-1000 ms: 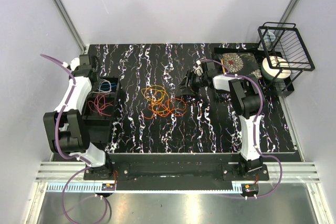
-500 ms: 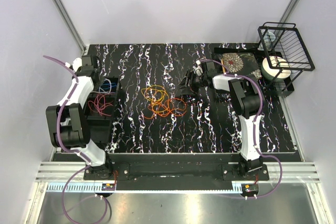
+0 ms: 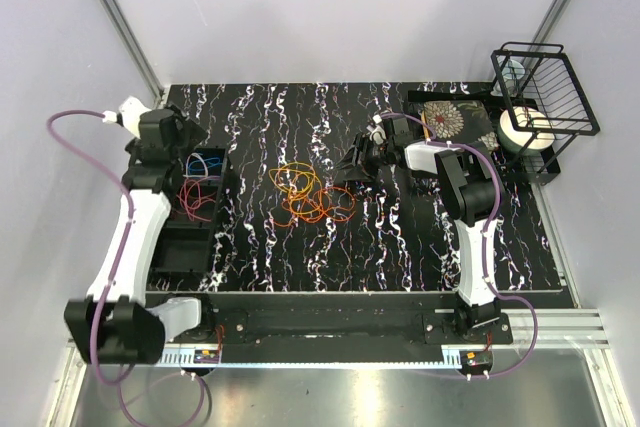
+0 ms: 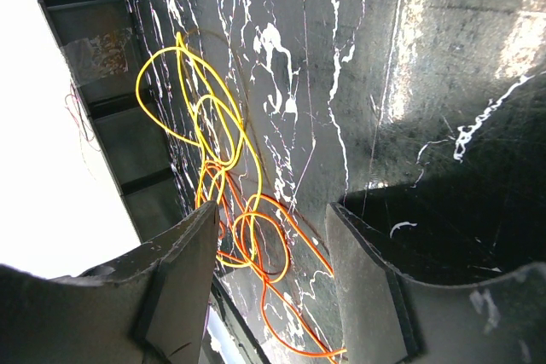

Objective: Untangle the cables

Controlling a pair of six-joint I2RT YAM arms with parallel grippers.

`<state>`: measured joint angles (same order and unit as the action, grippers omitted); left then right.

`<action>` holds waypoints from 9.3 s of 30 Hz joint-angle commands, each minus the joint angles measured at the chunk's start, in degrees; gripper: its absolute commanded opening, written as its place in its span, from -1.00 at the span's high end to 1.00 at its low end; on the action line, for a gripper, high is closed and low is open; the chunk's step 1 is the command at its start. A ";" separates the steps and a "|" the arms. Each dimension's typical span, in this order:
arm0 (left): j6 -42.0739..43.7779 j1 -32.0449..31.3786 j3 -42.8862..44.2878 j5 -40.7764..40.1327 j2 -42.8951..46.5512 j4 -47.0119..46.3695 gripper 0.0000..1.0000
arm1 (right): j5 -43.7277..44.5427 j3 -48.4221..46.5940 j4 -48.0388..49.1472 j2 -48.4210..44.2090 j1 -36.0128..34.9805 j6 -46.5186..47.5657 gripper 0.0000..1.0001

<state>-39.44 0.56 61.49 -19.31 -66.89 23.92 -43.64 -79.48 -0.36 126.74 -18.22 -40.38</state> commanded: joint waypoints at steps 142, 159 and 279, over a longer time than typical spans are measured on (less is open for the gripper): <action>5.70 -37.21 -1.81 1.56 2.47 10.45 -0.90 | 3.38 -1.02 -4.83 3.87 -1.29 2.50 -0.22; -4.59 -37.47 -9.99 -1.16 -16.58 -2.30 -0.28 | 3.30 -1.03 -5.18 3.78 -1.29 2.76 -0.22; 9.30 -29.21 16.65 -40.10 28.04 39.18 1.00 | 3.29 -1.99 -6.06 4.92 -2.35 3.03 -0.22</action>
<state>-26.65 -28.84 80.38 -55.77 -41.06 63.20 -45.17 -82.17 -1.98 128.64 -19.33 -40.36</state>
